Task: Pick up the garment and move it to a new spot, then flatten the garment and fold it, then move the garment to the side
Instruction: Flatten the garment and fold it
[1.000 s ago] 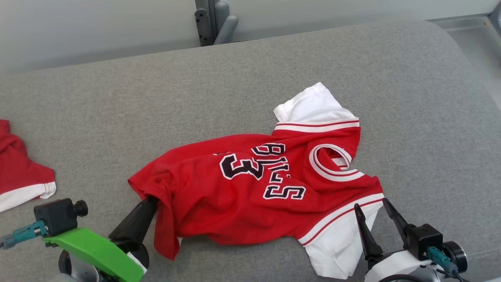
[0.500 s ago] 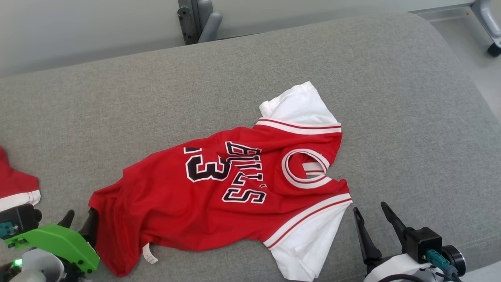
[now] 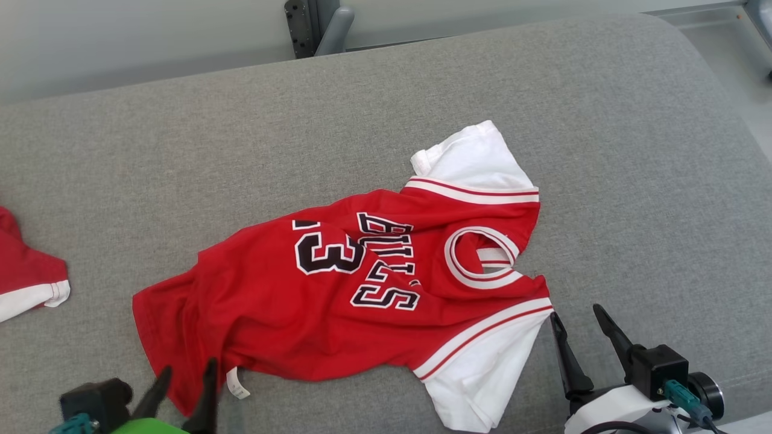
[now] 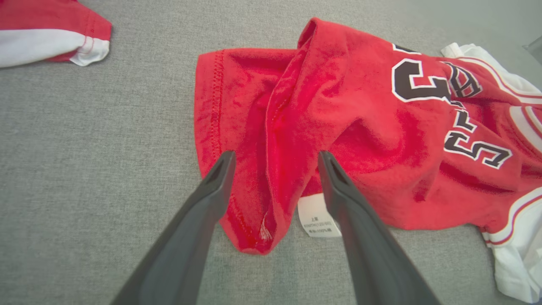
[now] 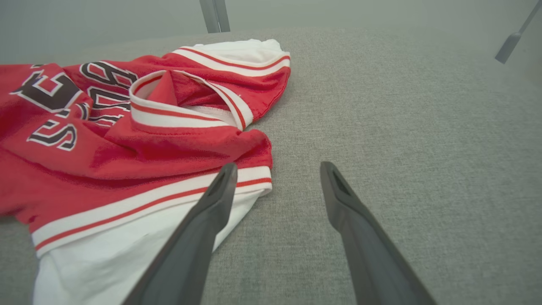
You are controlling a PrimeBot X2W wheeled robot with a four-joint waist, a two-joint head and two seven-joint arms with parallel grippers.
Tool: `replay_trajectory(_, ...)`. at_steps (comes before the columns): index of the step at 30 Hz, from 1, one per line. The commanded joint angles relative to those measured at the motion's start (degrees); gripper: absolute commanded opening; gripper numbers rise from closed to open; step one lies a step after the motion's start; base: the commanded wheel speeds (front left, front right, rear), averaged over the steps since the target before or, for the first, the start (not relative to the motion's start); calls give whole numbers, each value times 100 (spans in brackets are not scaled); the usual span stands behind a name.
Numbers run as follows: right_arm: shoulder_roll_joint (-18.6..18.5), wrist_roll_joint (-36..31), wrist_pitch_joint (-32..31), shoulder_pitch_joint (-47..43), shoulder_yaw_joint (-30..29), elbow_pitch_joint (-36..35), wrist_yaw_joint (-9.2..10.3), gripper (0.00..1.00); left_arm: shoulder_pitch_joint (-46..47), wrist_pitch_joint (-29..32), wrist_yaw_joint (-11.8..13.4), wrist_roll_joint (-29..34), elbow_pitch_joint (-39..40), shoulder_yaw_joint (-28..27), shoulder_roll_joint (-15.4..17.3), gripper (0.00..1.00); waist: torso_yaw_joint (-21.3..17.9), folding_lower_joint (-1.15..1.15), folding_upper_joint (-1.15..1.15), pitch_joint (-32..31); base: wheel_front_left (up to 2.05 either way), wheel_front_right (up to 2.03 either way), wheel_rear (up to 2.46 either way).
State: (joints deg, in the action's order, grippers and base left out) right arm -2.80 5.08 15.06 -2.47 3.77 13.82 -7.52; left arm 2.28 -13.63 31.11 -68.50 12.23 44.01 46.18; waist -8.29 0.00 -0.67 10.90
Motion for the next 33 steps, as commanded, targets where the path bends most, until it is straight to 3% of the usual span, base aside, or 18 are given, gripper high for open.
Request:
replay_trajectory(1,-19,-35,17,67,-13,-34,6,100,-36,53,-31,-12,54,52,-56,100,30,0,67,12,0,0,0)
replay_trajectory(6,-20,-84,17,136,20,-38,7,100,190,362,-94,140,-317,368,-124,100,69,0,67,19,0,0,0)
replay_trajectory(15,-17,-57,17,91,15,-34,6,100,383,632,-528,-8,-1073,538,-374,100,-62,0,67,-12,0,0,0)
replay_trajectory(16,-15,-49,17,70,19,-35,6,100,370,648,-553,-27,-1128,557,-388,79,-76,0,67,-17,0,0,0)
replay_trajectory(17,-16,-41,17,51,22,-32,6,100,353,667,-598,-66,-1165,552,-421,36,-91,0,67,-28,0,0,0)
replay_trajectory(18,-17,-32,17,36,25,-29,7,100,324,699,-643,-89,-1189,573,-436,0,-103,0,67,-38,0,0,0)
replay_trajectory(22,-16,-5,17,20,19,-23,6,100,242,672,-849,-228,-1041,494,-407,0,-113,0,67,-62,0,0,0)
replay_trajectory(25,-17,-15,17,-1,-8,-17,6,100,134,471,-1311,-681,-484,158,-472,0,-91,0,67,-97,0,0,0)
replay_trajectory(29,-18,-41,17,-42,-24,4,6,100,-225,192,-1857,-1380,133,-457,-266,0,-50,0,67,-184,0,0,0)
replay_trajectory(33,-19,-20,17,-38,54,34,6,100,-705,256,-1963,-1654,-94,-576,101,0,-93,0,67,-271,0,0,0)
